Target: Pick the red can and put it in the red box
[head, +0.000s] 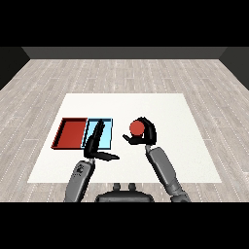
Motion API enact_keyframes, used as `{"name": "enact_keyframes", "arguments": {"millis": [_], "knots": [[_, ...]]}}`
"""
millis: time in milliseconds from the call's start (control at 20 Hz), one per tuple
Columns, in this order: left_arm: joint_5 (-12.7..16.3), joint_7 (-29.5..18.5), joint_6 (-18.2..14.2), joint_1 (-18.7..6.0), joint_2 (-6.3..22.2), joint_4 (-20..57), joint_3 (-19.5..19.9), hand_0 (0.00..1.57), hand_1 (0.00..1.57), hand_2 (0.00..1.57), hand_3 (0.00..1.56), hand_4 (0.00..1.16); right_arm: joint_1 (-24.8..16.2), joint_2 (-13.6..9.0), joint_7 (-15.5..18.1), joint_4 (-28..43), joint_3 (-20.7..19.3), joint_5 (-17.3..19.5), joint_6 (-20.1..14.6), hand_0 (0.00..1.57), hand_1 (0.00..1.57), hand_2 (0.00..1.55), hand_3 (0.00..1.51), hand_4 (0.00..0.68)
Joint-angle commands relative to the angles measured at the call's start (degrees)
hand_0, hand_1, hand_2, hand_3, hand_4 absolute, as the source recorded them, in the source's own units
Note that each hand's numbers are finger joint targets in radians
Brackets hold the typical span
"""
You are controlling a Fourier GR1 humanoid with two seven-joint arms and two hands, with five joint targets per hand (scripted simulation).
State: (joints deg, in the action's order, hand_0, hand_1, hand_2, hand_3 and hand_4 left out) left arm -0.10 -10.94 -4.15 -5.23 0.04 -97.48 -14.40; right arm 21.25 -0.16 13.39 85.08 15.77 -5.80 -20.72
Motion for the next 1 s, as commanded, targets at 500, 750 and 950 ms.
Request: {"name": "enact_keyframes", "arguments": {"millis": [500,750,950], "knots": [[5.26,-1.17,-7.49,-11.45,-0.04,17.62,-4.46,0.00,0.00,0.00,0.00,0.00,2.92,0.16,-0.29,2.73,3.43,-0.26,-2.37,1.45,1.45,1.44,1.40,0.647],[4.91,-3.86,-5.22,-5.38,-0.04,16.42,-6.30,0.00,0.00,0.00,0.00,0.00,-1.27,0.16,5.82,1.24,5.50,-1.90,-1.00,1.47,1.47,1.44,1.39,0.652],[6.25,-1.33,-7.74,-7.88,-0.04,15.86,-8.71,0.00,0.00,0.00,0.00,0.00,0.15,0.16,4.11,2.43,8.04,-0.68,-4.68,1.46,1.46,1.43,1.38,0.654]]}}
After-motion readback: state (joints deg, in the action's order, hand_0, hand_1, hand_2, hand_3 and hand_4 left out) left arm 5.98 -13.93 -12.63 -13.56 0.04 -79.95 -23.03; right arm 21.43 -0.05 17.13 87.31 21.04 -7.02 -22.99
